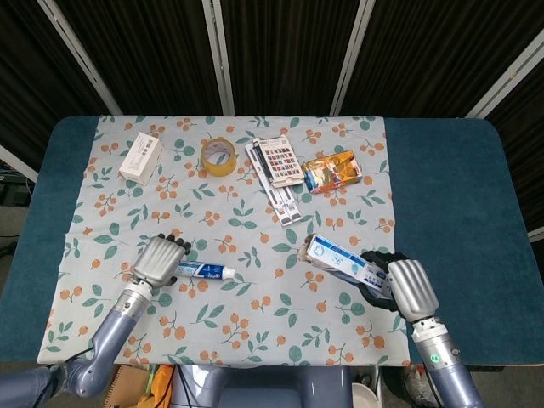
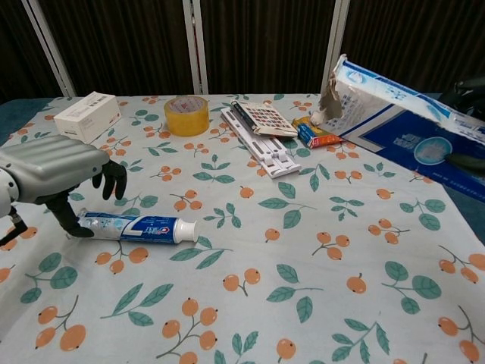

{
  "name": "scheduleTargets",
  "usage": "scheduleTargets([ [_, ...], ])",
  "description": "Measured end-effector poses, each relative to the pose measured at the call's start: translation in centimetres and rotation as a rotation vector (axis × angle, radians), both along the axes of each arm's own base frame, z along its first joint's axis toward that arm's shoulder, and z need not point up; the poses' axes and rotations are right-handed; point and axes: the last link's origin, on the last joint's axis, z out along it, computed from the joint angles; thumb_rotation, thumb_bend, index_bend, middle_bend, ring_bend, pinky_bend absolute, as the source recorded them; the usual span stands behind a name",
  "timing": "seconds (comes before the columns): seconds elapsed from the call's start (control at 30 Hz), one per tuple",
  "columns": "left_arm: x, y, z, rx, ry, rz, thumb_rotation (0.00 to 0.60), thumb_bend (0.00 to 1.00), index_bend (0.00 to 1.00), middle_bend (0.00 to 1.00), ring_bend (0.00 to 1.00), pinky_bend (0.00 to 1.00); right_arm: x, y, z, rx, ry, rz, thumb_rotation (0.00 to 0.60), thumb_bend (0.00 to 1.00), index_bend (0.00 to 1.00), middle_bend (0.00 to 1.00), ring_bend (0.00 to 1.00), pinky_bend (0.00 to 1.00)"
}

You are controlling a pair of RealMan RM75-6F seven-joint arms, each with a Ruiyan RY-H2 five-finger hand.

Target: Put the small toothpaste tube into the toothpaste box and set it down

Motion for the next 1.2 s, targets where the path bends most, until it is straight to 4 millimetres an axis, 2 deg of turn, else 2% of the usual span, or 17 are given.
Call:
scheduleTargets([
  [0.3,0.4,0.7,-1.9,-0.006,0.004,0.019,0.600,0.18,0.46,0.48,0.41,0.47,0.1,0.0,0.2,0.001,-0.013,0.000,0.600,0.36,0.51,0.58,0.51,0.43],
  [0.43,0.3,0.5,-2.6,-0.015,0.009,0.024,0.600,0.32,0.51,0.53,0.46,0.53,0.1,0.0,0.4,-0.004,-0.022,0.000,0.600,0.36,0.51,0.58,0.51,0.43],
  [0.53,0.0,0.4,-2.9,-0.017,0.017,0.029,0.600,0.42,0.60,0.63,0.55,0.62,0.1,0.0,0.5,-0.005,-0.027,-0.001,0.600,0.36,0.51,0.58,0.51,0.43],
  [0.63,-0.2,0.3,-3.0,-0.016,0.020,0.031,0.600,0.47,0.68,0.70,0.62,0.68,0.1,0.1,0.5,-0.004,-0.027,0.001,0.600,0.36,0.51,0.58,0.51,0.43],
  [0.73,-0.2,0.2,-2.9,-0.009,0.018,0.018,0.600,0.49,0.71,0.74,0.65,0.71,0.0,0.1,0.5,-0.001,-0.026,0.002,0.600,0.36,0.51,0.58,0.51,0.43],
  [0.93,0.5,0.4,-1.6,0.040,-0.012,-0.055,0.600,0.49,0.72,0.74,0.66,0.71,-0.1,0.2,0.4,-0.001,-0.023,0.003,0.600,0.36,0.51,0.58,0.51,0.43],
  [1.03,0.9,0.8,-0.1,0.080,-0.023,-0.108,0.600,0.49,0.72,0.74,0.66,0.71,-0.1,0.1,0.5,-0.004,-0.026,0.002,0.600,0.36,0.51,0.58,0.51,0.43],
  [1.2,1.5,2.1,3.6,0.158,-0.010,-0.207,0.600,0.49,0.72,0.74,0.66,0.71,0.0,0.2,0.6,-0.009,-0.033,0.000,0.600,0.36,0.51,0.58,0.51,0.43],
])
